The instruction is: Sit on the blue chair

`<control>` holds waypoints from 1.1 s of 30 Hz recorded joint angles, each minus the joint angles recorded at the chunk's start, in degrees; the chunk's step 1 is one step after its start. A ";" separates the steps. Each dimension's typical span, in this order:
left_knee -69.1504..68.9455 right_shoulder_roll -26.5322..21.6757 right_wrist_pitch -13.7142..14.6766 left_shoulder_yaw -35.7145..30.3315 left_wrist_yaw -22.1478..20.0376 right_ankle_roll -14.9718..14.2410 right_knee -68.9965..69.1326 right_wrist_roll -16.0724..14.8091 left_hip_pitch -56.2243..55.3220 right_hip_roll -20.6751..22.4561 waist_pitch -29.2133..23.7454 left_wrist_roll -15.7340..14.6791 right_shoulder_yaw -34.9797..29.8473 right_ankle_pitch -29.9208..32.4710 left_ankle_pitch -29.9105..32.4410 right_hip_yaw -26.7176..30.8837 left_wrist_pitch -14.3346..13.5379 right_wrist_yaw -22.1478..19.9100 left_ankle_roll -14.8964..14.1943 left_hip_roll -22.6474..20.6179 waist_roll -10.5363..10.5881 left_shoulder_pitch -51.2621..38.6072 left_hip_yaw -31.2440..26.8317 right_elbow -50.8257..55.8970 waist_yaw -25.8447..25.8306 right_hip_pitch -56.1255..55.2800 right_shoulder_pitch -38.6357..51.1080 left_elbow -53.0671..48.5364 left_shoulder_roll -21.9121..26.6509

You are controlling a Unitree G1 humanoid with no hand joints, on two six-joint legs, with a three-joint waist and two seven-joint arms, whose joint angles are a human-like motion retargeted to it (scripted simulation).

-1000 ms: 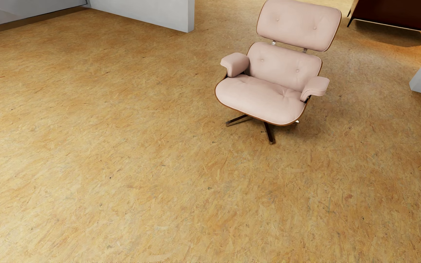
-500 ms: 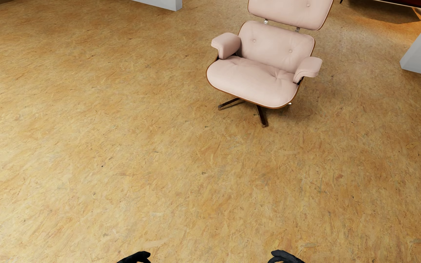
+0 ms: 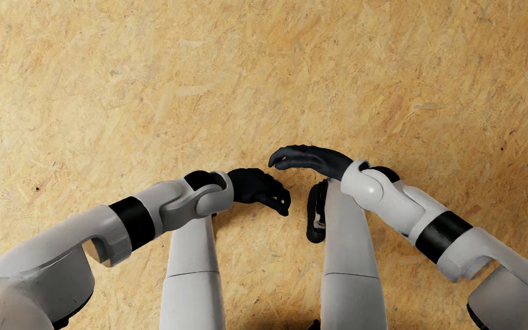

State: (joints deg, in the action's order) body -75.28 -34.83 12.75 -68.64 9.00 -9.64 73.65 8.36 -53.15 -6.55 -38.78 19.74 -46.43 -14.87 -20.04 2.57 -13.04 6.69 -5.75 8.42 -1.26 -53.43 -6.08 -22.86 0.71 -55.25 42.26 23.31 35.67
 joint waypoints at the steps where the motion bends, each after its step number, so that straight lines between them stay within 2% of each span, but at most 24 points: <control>1: -4.24 -4.04 0.56 -2.22 -3.74 -0.56 4.48 -1.72 -3.95 -0.63 -2.06 -1.92 -1.07 -0.77 -0.83 0.67 0.34 -0.82 -0.65 0.08 0.06 -3.31 -0.93 5.64 -0.14 -4.18 2.77 -5.54 3.40; 3: -12.43 -10.49 1.80 -5.19 -14.04 -1.91 12.49 -6.02 -11.64 -0.92 -5.82 -6.50 -4.42 -1.89 -2.46 2.15 0.89 -6.83 -2.10 0.75 -0.08 -8.65 -2.91 14.25 -0.15 -12.24 8.46 -14.79 10.26; 4: -16.35 -13.28 3.12 -5.63 -19.33 -2.76 16.14 -8.41 -15.36 -1.09 -7.25 -8.11 -5.80 -2.46 -3.07 2.78 0.19 -10.99 -2.53 0.97 0.14 -9.69 -3.91 18.29 -0.08 -15.81 10.54 -19.11 13.50; 6: -23.63 -19.57 5.49 -2.06 -27.38 -4.11 23.46 -11.85 -21.61 -1.71 -9.54 -9.41 -5.03 -3.36 -4.44 4.25 -0.86 -16.43 -3.63 0.96 0.33 -7.21 -5.79 27.52 0.14 -22.37 10.76 -26.23 18.81; 7: -26.93 -21.89 6.71 1.26 -30.57 -4.52 26.90 -12.67 -23.91 -1.86 -10.67 -9.27 -3.80 -3.77 -5.17 4.88 -1.50 -18.91 -3.85 0.96 0.38 -4.89 -6.37 31.31 0.18 -25.02 9.92 -28.25 20.61; 9: -32.58 -24.84 8.44 7.29 -33.66 -5.32 32.62 -13.30 -27.69 -2.40 -12.08 -9.11 0.62 -4.41 -6.03 5.97 -2.13 -22.88 -4.50 1.15 0.34 -0.40 -7.50 36.49 0.34 -28.99 5.89 -31.96 23.06; 10: -34.61 -25.80 8.94 9.68 -34.34 -5.51 34.75 -13.35 -28.65 -2.74 -12.60 -9.11 2.81 -4.32 -6.13 6.29 -2.32 -23.53 -4.69 1.11 0.41 1.53 -7.86 38.02 0.40 -30.02 3.81 -33.05 23.57; 13: -38.53 -24.29 8.33 15.62 -33.73 -5.22 38.72 -11.94 -28.97 -2.89 -12.12 -8.22 6.89 -3.16 -5.53 6.75 -1.67 -22.63 -4.97 1.30 0.45 7.71 -8.66 37.75 0.09 -30.41 -0.86 -33.11 22.97; 17: -39.74 -17.99 5.77 24.03 -27.46 -4.33 40.08 -9.19 -23.88 -3.10 -9.75 -6.54 11.57 -0.38 -3.17 6.86 -0.44 -17.20 -4.89 1.95 0.92 15.87 -8.20 30.96 0.02 -25.88 -7.32 -25.96 16.19; 20: -39.70 -9.11 3.98 30.42 -22.74 -3.86 40.02 -5.75 -18.45 -3.48 -7.03 -5.03 17.46 0.46 -2.31 6.52 0.33 -13.13 -4.58 2.64 1.18 22.46 -7.50 23.12 -0.18 -20.49 -13.88 -17.83 8.43; 22: -39.66 -2.21 3.61 33.54 -20.35 -3.44 40.02 -3.14 -15.20 -3.61 -4.78 -4.44 21.95 0.70 -1.99 6.28 0.55 -11.87 -4.50 2.99 1.03 25.55 -7.15 17.95 -0.36 -17.28 -18.36 -12.79 3.53; 24: -39.08 5.25 3.10 36.42 -19.20 -2.95 39.60 -1.87 -12.47 -3.41 -2.44 -4.00 26.03 0.98 -1.57 6.15 0.64 -12.59 -4.34 3.12 0.66 28.18 -6.80 12.26 -0.60 -14.80 -21.73 -7.76 -0.79; 26: -38.52 10.75 2.33 38.34 -18.40 -2.24 39.22 -0.98 -10.18 -2.86 -0.84 -4.25 28.20 1.40 -1.05 6.04 1.04 -13.17 -3.91 2.85 0.40 29.92 -6.58 7.94 -0.85 -12.89 -23.17 -3.79 -4.05; 29: -37.91 13.11 1.76 39.02 -19.48 -0.69 38.97 -1.37 -7.01 -1.43 1.42 -5.66 26.96 1.99 -0.61 5.79 1.85 -14.68 -3.32 2.58 -0.12 31.12 -6.19 2.15 -1.11 -10.56 -22.85 1.42 -6.16; 33: -37.38 13.58 0.27 43.11 -22.49 0.66 38.96 -5.31 -4.01 -0.60 4.43 -10.41 27.85 2.27 -0.13 5.54 5.10 -18.27 -2.74 2.13 -0.70 35.33 -5.76 -5.52 -1.17 -8.31 -25.32 8.33 -8.06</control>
State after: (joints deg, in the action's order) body -112.66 -21.26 13.02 -25.53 -13.48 -8.98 112.61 3.05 -57.16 -7.15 -34.35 9.33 -18.58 -12.60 -20.16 8.11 -7.94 -11.58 -8.50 10.55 -1.96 -18.10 -11.83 -28.38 -0.45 -63.56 16.93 31.64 27.61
